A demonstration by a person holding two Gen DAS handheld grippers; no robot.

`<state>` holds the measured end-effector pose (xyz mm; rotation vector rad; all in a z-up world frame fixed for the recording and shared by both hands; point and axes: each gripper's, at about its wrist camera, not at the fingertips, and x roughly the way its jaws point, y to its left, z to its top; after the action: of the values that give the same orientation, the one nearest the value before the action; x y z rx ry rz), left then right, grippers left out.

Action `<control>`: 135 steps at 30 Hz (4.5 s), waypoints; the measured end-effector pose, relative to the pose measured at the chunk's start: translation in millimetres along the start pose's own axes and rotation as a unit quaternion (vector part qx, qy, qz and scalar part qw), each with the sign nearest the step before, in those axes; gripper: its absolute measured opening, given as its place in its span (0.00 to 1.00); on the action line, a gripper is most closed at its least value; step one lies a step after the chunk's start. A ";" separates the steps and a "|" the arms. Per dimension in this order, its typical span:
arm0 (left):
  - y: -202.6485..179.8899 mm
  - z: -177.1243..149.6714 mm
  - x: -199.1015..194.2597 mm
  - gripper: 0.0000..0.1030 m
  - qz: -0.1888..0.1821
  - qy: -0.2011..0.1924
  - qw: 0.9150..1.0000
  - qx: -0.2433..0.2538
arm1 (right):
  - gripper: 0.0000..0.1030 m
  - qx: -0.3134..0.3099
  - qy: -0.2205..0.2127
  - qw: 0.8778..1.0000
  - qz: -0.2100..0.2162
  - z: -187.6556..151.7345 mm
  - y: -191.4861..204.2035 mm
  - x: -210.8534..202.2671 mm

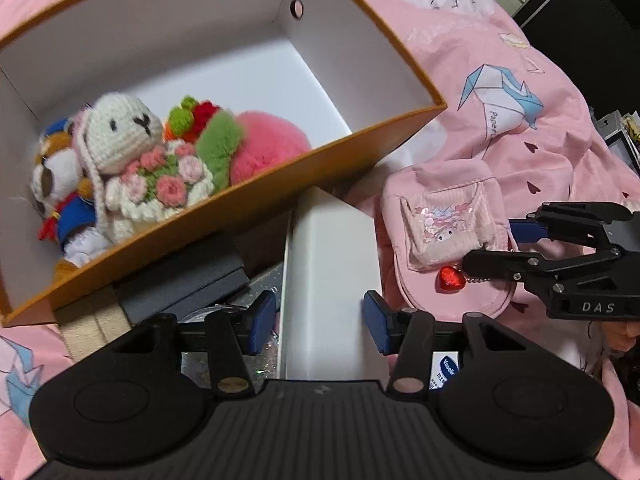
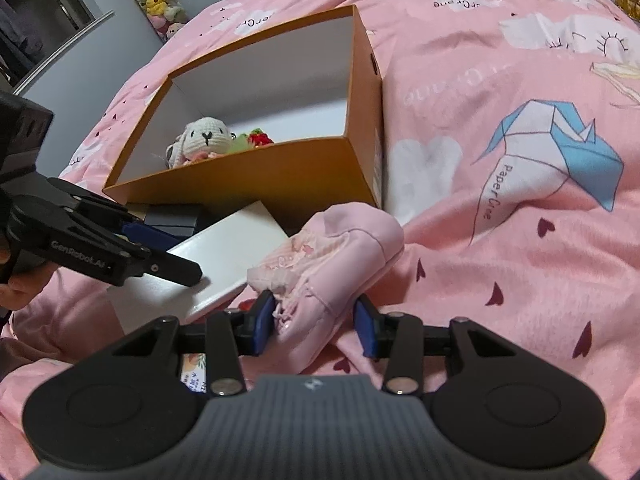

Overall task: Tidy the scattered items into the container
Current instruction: 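Grasp the white rectangular box with the left tool while the right holds the pouch, then carry the white box into the container and open the left tool while the right holds the pouch, then lower the pink pouch into the container and open the right tool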

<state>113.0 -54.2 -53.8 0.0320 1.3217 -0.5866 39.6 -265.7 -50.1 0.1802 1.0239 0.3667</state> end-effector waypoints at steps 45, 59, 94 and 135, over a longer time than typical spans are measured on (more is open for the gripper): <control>19.1 -30.4 -42.4 0.32 -0.088 -0.096 0.973 -0.192 | 0.40 -0.015 -0.049 0.998 0.020 7.5 0.1 -36.1; 9.5 14.8 -105.4 0.32 -0.079 -0.219 0.957 -0.171 | 0.40 -0.059 -0.122 0.991 0.006 50.7 0.9 -79.0; 52.7 116.3 74.1 0.33 -0.057 -0.091 0.955 -0.275 | 0.40 -0.091 -0.129 0.986 -0.053 118.4 -15.4 -17.0; 65.1 97.8 -9.4 0.20 -0.012 -0.154 0.964 -0.217 | 0.40 -0.164 -0.123 0.979 -0.018 133.0 15.9 -2.2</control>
<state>227.0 -28.8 -38.7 -0.4202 1.1205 -0.2952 149.4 -248.7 24.8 -0.0902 0.7096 0.4620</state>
